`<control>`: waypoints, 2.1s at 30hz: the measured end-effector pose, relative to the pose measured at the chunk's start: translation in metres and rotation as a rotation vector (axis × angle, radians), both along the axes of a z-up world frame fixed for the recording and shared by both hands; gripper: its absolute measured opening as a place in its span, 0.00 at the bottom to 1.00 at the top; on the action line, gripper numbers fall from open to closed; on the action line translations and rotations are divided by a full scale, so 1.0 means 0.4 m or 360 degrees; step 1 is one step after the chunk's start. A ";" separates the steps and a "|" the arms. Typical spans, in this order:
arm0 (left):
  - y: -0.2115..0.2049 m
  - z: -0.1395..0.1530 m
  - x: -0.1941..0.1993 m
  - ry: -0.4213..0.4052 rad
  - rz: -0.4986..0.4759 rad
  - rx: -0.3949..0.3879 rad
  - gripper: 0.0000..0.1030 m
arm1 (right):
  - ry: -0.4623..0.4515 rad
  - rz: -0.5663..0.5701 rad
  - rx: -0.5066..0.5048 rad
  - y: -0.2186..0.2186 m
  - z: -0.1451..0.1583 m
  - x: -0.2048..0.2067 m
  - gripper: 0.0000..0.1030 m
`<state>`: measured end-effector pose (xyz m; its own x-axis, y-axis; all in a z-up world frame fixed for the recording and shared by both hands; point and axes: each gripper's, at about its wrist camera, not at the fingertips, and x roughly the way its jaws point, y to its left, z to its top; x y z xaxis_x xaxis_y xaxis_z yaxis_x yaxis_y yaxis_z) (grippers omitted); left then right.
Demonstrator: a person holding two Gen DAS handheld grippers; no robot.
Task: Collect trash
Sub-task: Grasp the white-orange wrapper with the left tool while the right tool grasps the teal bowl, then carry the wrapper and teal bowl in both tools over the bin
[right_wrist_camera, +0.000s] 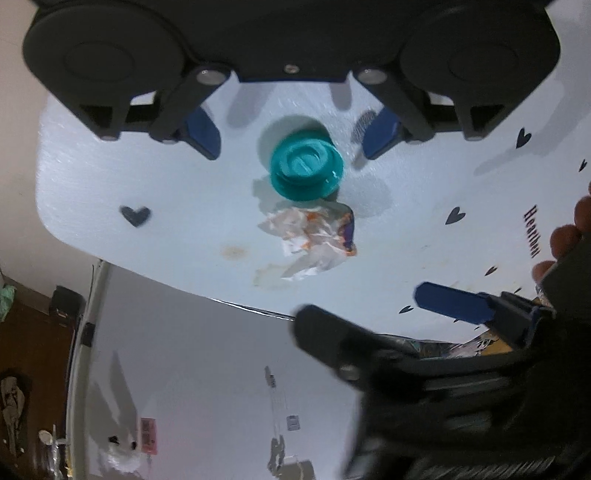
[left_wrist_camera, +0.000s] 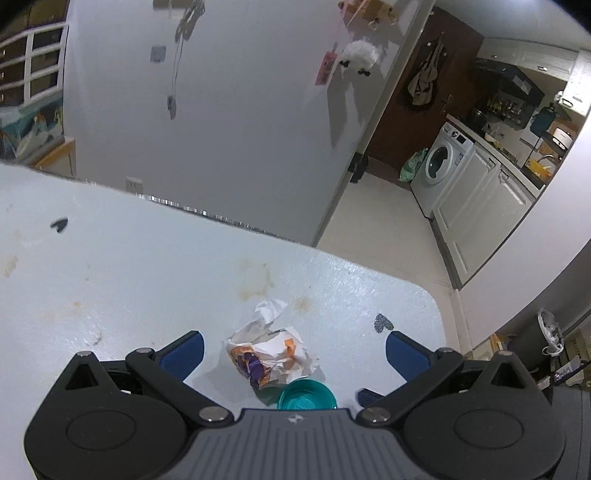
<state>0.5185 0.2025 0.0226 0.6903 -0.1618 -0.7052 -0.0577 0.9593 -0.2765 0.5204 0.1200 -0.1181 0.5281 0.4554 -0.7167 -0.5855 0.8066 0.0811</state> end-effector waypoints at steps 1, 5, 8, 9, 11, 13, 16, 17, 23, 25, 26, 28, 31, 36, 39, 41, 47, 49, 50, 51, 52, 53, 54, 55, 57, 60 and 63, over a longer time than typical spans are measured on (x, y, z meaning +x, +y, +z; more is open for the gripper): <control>0.003 -0.009 0.006 0.0012 0.0004 -0.0011 0.99 | -0.0013 0.0008 -0.0013 0.012 -0.005 0.003 0.73; 0.005 -0.045 0.029 0.0064 -0.0004 0.0006 0.96 | -0.0075 0.0020 -0.0075 0.051 -0.014 0.004 0.62; 0.007 -0.066 0.043 0.0087 -0.0006 0.0027 0.90 | -0.0073 0.0057 -0.0107 0.062 -0.020 -0.002 0.49; 0.004 -0.072 0.048 0.0090 -0.0006 0.0041 0.89 | -0.0078 0.0070 -0.0102 0.059 -0.019 -0.007 0.49; -0.002 -0.083 0.056 0.0091 -0.0014 0.0076 0.86 | -0.0066 0.0092 -0.0097 0.051 -0.016 -0.018 0.48; -0.012 -0.094 0.064 0.0099 -0.0036 0.0108 0.76 | -0.0074 0.0096 -0.0113 0.038 -0.014 -0.030 0.48; -0.024 -0.112 0.070 0.0115 -0.0051 0.0138 0.69 | -0.0049 0.0081 -0.0119 0.010 -0.010 -0.043 0.48; -0.027 -0.117 0.071 0.0112 -0.0053 0.0147 0.67 | -0.0044 0.0072 -0.0128 0.001 -0.009 -0.047 0.48; -0.029 -0.129 0.062 0.0092 -0.0007 0.0153 0.53 | 0.0010 0.0054 -0.0126 -0.029 -0.003 -0.071 0.48; -0.027 -0.128 0.049 0.0086 0.0005 0.0148 0.51 | 0.0017 0.0047 -0.0121 -0.032 0.000 -0.090 0.48; -0.027 -0.127 0.042 0.0089 0.0007 0.0145 0.50 | 0.0019 0.0041 -0.0121 -0.034 0.001 -0.092 0.48; -0.030 -0.124 0.024 0.0094 0.0004 0.0148 0.49 | 0.0027 0.0033 -0.0121 -0.035 0.008 -0.105 0.48; -0.030 -0.120 -0.013 0.0104 -0.0002 0.0150 0.45 | 0.0047 0.0018 -0.0122 -0.045 0.014 -0.113 0.48; -0.033 -0.114 -0.087 0.0130 0.0026 0.0142 0.40 | 0.0096 -0.0017 -0.0135 -0.054 0.022 -0.130 0.48; -0.035 -0.109 -0.140 0.0145 0.0037 0.0140 0.36 | 0.0115 -0.0037 -0.0146 -0.063 0.027 -0.149 0.48; -0.037 -0.105 -0.175 0.0150 0.0051 0.0138 0.35 | 0.0115 -0.0042 -0.0144 -0.072 0.036 -0.168 0.48; -0.047 -0.099 -0.281 0.0181 0.0092 0.0127 0.31 | 0.0106 -0.0057 -0.0140 -0.099 0.065 -0.227 0.48; -0.053 -0.096 -0.311 0.0189 0.0098 0.0128 0.30 | 0.0105 -0.0059 -0.0138 -0.107 0.071 -0.241 0.48; -0.057 -0.094 -0.327 0.0192 0.0101 0.0132 0.30 | 0.0103 -0.0059 -0.0138 -0.112 0.074 -0.249 0.48; -0.059 -0.092 -0.343 0.0193 0.0100 0.0134 0.29 | 0.0101 -0.0061 -0.0137 -0.117 0.079 -0.261 0.48; -0.063 -0.089 -0.358 0.0195 0.0098 0.0134 0.29 | 0.0102 -0.0063 -0.0137 -0.123 0.083 -0.270 0.48; -0.067 -0.087 -0.374 0.0197 0.0096 0.0134 0.29 | 0.0100 -0.0063 -0.0137 -0.127 0.087 -0.279 0.48; -0.072 -0.084 -0.387 0.0198 0.0095 0.0138 0.29 | 0.0099 -0.0064 -0.0137 -0.131 0.093 -0.288 0.48; -0.077 -0.080 -0.403 0.0197 0.0097 0.0140 0.29 | 0.0097 -0.0064 -0.0137 -0.136 0.098 -0.297 0.48; -0.087 -0.073 -0.434 0.0196 0.0104 0.0141 0.29 | 0.0096 -0.0070 -0.0134 -0.146 0.108 -0.318 0.48; -0.107 -0.061 -0.472 0.0193 0.0108 0.0163 0.29 | 0.0095 -0.0072 -0.0133 -0.161 0.122 -0.349 0.48; -0.131 -0.046 -0.505 0.0193 0.0102 0.0195 0.29 | 0.0094 -0.0085 -0.0131 -0.177 0.138 -0.377 0.48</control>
<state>0.3164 0.1501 0.0042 0.6054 -0.0280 -0.7955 -0.1456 0.9786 -0.1453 0.3697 0.0494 -0.0631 0.5055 0.3659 -0.7814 -0.5377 0.8419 0.0463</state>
